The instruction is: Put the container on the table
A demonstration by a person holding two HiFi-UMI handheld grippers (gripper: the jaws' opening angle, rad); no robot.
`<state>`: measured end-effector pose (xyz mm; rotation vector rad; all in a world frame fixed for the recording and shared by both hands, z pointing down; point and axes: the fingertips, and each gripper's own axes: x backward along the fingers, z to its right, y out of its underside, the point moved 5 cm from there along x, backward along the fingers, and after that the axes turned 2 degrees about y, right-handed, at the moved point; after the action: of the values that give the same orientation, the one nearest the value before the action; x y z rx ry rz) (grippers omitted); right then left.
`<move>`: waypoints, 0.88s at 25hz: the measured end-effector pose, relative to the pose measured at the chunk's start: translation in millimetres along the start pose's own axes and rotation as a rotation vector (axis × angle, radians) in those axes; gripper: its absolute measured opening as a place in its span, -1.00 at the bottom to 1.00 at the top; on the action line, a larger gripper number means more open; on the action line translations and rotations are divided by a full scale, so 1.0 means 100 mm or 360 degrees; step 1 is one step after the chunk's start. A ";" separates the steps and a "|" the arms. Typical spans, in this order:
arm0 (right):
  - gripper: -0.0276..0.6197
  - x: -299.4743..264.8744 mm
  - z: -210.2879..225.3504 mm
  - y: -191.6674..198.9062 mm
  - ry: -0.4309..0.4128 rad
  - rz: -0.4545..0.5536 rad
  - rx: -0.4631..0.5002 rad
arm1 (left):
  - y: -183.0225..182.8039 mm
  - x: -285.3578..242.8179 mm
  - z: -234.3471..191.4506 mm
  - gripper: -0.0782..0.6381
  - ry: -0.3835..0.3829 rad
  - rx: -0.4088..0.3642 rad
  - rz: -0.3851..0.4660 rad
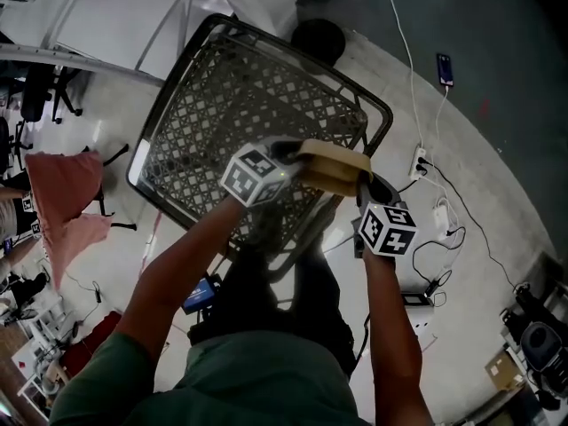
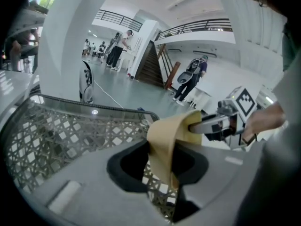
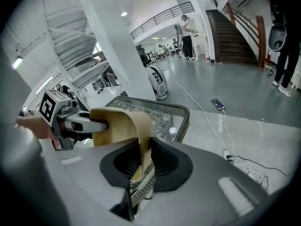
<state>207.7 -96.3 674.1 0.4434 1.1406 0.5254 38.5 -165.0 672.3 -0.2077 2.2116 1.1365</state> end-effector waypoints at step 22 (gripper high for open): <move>-0.76 -0.53 0.13 0.19 0.0025 -0.0152 0.0047 | 0.38 -0.34 -0.37 -0.46 -0.0038 0.0041 -0.0136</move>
<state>200.2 -114.0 728.3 0.4087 1.1796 0.4300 32.4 -175.4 733.7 -0.2736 2.1742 1.0587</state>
